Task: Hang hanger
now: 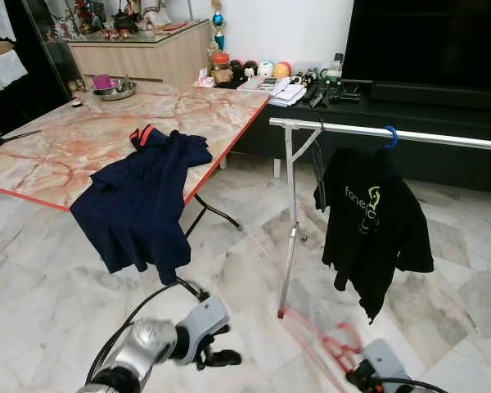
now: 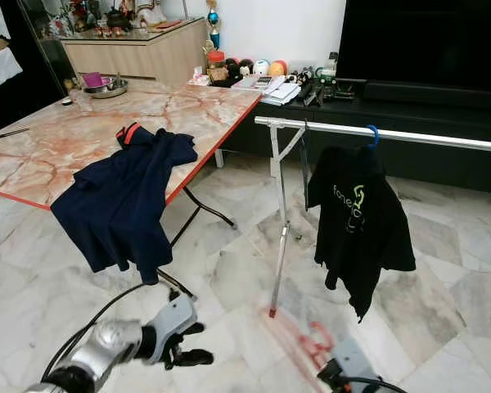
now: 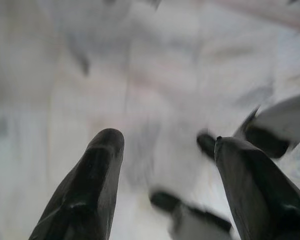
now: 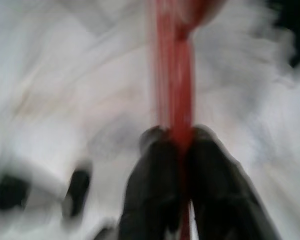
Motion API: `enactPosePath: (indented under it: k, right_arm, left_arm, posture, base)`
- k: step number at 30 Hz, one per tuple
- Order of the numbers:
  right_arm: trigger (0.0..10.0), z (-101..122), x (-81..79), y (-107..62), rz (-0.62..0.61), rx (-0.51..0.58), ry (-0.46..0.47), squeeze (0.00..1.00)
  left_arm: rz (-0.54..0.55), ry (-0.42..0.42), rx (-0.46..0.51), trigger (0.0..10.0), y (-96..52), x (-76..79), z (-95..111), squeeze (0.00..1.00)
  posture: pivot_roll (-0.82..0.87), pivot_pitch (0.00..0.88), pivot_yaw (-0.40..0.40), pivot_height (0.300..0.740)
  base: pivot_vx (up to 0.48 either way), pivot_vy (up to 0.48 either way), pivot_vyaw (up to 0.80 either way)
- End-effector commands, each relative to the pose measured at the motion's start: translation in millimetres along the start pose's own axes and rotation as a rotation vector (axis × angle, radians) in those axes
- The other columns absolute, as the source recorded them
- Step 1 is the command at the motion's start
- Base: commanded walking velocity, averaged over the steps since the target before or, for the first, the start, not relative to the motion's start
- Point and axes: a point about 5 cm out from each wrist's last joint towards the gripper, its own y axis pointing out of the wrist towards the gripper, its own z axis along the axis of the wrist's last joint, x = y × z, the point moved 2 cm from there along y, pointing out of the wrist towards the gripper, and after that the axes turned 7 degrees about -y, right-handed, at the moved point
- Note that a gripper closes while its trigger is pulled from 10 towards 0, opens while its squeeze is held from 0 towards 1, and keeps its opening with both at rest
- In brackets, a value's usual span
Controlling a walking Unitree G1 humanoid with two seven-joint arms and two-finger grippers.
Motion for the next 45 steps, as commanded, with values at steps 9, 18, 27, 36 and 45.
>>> enactPosePath:
  k: [9,18,27,36,45]
  right_arm:
    - [6.6,-61,-0.2,-17.6,-0.357,-0.107,0.394,0.00]
    - [10.0,-73,-10.6,-21.2,-0.342,-0.119,0.393,0.00]
    - [10.0,-61,-13.8,-13.9,-0.310,-0.115,0.356,0.00]
    - [10.0,-65,-19.3,-13.5,-0.299,-0.137,0.344,0.00]
    - [10.0,-72,-18.2,-17.3,-0.315,-0.151,0.354,0.00]
  left_arm:
    - [0.529,-0.369,-0.308,10.0,-32.9,4.5,-128,0.00]
    - [0.622,-0.567,-0.327,10.0,-29.7,24.2,-145,0.00]
    - [0.595,-0.475,-0.276,10.0,-18.6,7.9,-113,0.00]
    - [0.562,-0.472,-0.280,10.0,-12.3,19.3,-115,0.00]
    - [0.551,-0.487,-0.342,10.0,-19.2,32.7,-138,0.00]
  posture:
    - [-0.02,0.036,0.056,0.740]
    - [-0.04,0.008,0.060,0.740]
    - [-0.05,0.000,0.072,0.740]
    - [-0.05,0.000,0.073,0.740]
    - [-0.04,0.004,0.065,0.740]
  base:
    - [0.000,0.000,0.00]
    - [0.027,0.000,0.00]
    - [0.256,0.000,-0.35]
    - [0.267,0.000,-0.77]
    - [0.282,0.000,-0.41]
